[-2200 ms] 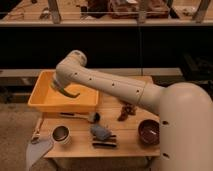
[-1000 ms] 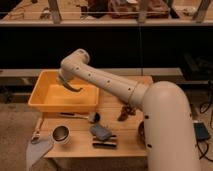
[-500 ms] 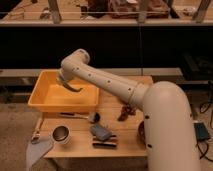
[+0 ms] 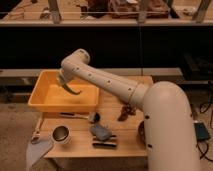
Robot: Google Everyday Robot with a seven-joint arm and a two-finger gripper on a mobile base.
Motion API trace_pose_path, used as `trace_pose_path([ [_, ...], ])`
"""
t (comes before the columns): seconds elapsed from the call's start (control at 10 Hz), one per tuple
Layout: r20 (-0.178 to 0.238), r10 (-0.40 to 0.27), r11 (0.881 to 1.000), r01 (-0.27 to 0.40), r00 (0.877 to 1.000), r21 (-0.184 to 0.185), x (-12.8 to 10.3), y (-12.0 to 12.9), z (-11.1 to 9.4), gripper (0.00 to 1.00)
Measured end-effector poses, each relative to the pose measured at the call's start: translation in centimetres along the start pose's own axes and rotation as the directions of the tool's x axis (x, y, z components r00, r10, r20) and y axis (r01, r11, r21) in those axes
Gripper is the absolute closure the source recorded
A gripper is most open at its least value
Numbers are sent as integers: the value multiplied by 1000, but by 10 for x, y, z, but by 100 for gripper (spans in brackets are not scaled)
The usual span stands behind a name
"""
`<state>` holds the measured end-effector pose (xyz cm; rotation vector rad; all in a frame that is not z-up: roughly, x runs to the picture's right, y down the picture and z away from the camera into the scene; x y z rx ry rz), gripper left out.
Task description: Place pepper in tray
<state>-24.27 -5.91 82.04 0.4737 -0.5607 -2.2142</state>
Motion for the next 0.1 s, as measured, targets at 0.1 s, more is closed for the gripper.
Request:
trace_pose_path([
  [0.1,0,0,1000,0,1000,0,0,0,0,20],
])
